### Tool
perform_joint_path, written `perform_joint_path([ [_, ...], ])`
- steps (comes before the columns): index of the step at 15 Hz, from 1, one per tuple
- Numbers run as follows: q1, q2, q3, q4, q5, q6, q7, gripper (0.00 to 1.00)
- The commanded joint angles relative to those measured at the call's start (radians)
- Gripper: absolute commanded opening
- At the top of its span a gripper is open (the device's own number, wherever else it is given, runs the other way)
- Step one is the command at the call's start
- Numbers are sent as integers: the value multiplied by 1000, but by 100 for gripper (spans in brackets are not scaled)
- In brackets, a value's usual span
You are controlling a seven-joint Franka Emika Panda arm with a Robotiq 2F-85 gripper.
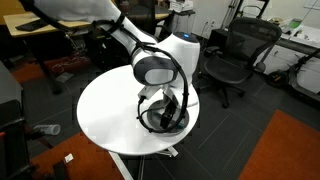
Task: Take the pen out of the bowl and put it on the table
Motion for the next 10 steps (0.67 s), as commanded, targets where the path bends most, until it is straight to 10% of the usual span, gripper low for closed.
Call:
perform_joint_path([
  [1, 3, 36, 0, 49, -6, -10, 40, 66],
  [10, -5, 71, -4, 107, -10, -26, 47, 0],
])
